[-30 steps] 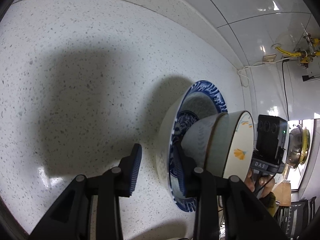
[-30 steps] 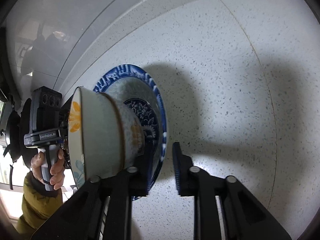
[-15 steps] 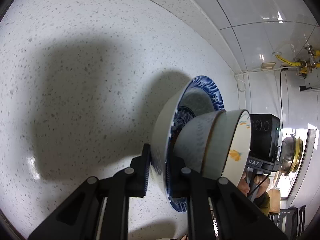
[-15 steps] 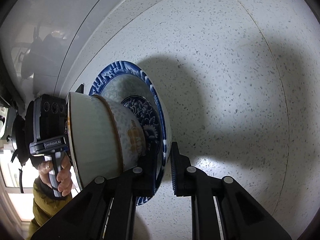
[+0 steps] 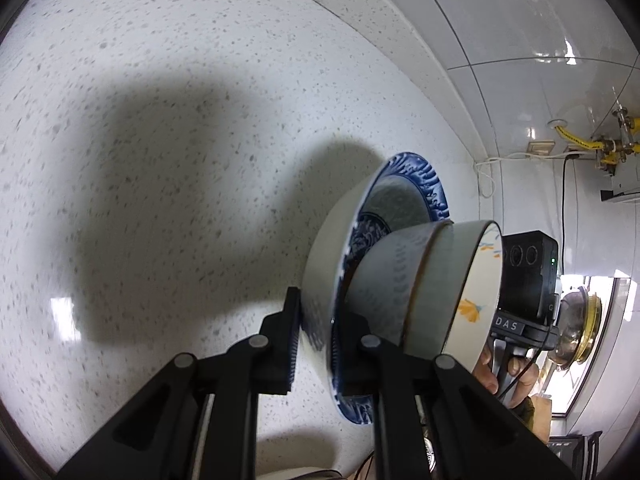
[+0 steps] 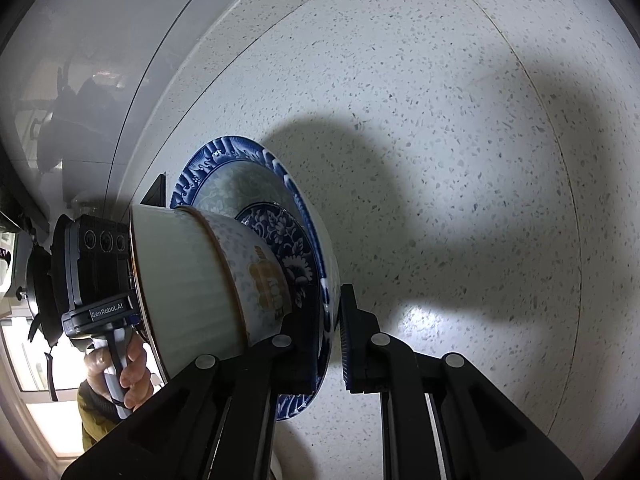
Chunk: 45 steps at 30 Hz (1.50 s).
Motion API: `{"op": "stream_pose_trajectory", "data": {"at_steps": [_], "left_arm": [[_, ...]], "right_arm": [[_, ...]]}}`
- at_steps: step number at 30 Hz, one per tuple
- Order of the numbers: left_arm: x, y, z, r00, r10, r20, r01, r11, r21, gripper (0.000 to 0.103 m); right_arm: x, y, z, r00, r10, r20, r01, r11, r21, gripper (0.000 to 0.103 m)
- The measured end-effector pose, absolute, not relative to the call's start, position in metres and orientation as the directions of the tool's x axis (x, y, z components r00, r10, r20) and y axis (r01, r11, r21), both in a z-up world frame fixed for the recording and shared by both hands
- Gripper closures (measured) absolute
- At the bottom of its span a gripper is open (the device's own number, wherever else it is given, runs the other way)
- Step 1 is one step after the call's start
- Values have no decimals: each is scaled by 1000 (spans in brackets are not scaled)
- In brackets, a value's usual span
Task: Organize plates and bowls
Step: 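Carry the nested bowl stack with both tools onto the bear plate stack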
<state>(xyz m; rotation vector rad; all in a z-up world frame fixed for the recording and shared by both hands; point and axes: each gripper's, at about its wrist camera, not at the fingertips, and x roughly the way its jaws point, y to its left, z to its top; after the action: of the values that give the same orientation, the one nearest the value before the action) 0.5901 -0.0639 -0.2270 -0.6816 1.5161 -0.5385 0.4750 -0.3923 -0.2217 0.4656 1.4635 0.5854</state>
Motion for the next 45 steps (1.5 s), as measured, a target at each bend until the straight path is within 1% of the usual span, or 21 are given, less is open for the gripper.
{"op": "stream_pose_trajectory", "data": {"at_steps": [5, 11, 17, 22, 25, 32, 38, 45], "left_arm": [[577, -56, -214, 26, -703, -710, -100, 705, -702, 91], [542, -35, -178, 72, -697, -713, -114, 705, -700, 91], [484, -2, -143, 107, -682, -723, -125, 713, -690, 92], [429, 23, -128, 90, -670, -736, -116, 727, -676, 92], [396, 33, -130, 67, -669, -740, -118, 731, -672, 92], [342, 48, -152, 27, -668, -743, -110, 737, -667, 92], [323, 46, -171, 30, -652, -758, -78, 754, -652, 92], [313, 44, -173, 53, -636, -770, -41, 769, -638, 93]], "right_arm": [[472, -386, -218, 16, 623, -782, -102, 779, 618, 92], [455, -371, -198, 13, 626, -780, -150, 772, 617, 92], [418, -344, -186, 4, 634, -773, -190, 759, 622, 92], [374, -325, -189, -4, 640, -768, -186, 755, 629, 92], [354, -318, -189, -8, 637, -771, -169, 759, 629, 92], [322, -290, -218, -6, 621, -784, -129, 777, 617, 93], [303, -271, -238, 9, 604, -797, -104, 794, 600, 93], [287, -263, -231, 20, 595, -804, -117, 800, 589, 93]]}}
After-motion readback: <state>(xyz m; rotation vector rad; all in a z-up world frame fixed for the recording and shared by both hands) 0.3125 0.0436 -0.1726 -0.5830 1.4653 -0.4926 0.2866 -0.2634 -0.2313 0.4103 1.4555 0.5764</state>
